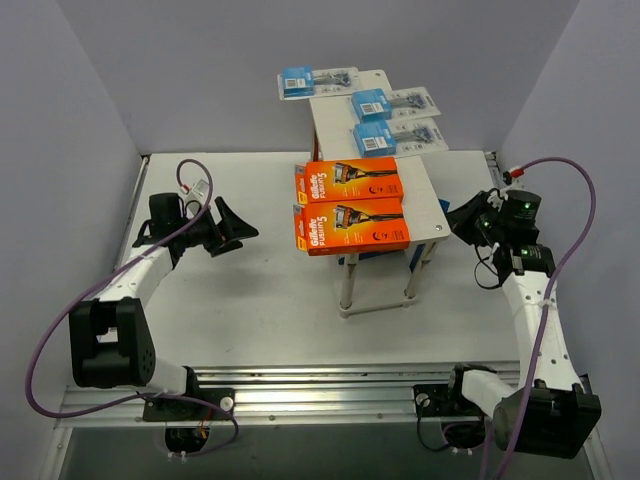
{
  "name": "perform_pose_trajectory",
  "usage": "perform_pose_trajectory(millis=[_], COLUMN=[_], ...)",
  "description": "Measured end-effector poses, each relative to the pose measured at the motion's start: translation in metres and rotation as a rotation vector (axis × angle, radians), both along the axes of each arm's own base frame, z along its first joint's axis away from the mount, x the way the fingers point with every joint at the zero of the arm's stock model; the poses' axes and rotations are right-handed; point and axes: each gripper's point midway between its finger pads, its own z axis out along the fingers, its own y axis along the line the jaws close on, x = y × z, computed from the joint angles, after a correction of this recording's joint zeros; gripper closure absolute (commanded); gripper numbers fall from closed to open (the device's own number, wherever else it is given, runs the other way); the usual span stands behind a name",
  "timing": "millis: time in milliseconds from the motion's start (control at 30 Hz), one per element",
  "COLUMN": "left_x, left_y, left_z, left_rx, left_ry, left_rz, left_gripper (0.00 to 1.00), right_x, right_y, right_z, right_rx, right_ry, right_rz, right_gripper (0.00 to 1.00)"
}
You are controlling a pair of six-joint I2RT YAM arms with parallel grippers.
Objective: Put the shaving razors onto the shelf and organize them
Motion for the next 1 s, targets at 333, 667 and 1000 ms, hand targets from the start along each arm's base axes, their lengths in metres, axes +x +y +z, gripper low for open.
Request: perform_pose_trajectory(millis=[333,667,1000], left_x=[-0.004,-0.005,-0.005], left_y=[0.002,0.002,0.002], left_z=[-0.007,-0.009,-0.009], left_rx=[0.026,0.032,0.034], left_ry=[0.013,0.02,0.019], left_rz=[-0.005,-0.007,-0.009], left_gripper=[0.06,0.06,0.06], right_x=[-0.004,-0.025,-0.035], right_y=[0.002,0.01,0.025], right_z=[0.036,0.035,0.032], right_rx=[-0.003,-0.013,-0.046], right_ry=[-0.089,-0.093,-0.088], right_rz=[0.011,0.063,0.133], right_gripper=[1.0,1.0,1.0])
